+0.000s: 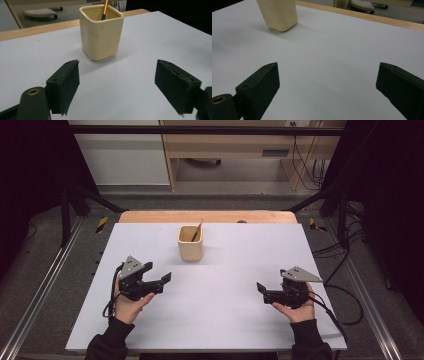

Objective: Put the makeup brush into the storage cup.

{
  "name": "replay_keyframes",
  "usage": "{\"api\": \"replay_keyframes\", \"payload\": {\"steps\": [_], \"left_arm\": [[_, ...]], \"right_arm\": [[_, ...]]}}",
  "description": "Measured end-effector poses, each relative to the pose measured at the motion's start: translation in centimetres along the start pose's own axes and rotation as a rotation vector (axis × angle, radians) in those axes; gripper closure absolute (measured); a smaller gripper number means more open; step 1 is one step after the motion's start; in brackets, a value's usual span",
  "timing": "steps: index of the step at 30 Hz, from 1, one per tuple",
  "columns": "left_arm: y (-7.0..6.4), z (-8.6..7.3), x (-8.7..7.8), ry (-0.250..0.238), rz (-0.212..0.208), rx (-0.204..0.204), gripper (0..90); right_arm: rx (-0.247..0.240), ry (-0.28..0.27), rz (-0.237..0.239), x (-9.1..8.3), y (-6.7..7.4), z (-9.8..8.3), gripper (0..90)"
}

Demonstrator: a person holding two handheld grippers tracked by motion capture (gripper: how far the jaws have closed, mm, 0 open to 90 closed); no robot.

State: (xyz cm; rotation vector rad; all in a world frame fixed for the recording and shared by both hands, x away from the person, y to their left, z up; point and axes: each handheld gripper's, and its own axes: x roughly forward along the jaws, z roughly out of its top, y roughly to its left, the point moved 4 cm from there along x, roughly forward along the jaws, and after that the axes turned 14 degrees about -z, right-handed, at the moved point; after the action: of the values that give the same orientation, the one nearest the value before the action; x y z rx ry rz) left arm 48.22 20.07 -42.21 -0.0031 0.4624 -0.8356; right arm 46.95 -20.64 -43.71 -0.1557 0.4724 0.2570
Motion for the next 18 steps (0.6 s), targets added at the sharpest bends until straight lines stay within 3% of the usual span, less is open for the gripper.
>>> {"api": "replay_keyframes", "payload": {"steps": [8,12,18], "left_arm": [[0.8,-2.2,-1.2,-0.004,0.007,-0.038,13.8],[1.1,-2.6,-1.6,-0.02,0.016,-0.044,13.4],[1.5,-3.6,-2.0,0.007,0.038,-0.032,12.4]], "right_arm": [[0.003,-0.008,0.003,-0.2,-0.2,0.1,4.8],[0.005,-0.01,0.0,-0.4,-0.2,0.0,4.8],[0.005,-0.008,-0.005,-0.4,-0.3,-0.1,4.8]]}}
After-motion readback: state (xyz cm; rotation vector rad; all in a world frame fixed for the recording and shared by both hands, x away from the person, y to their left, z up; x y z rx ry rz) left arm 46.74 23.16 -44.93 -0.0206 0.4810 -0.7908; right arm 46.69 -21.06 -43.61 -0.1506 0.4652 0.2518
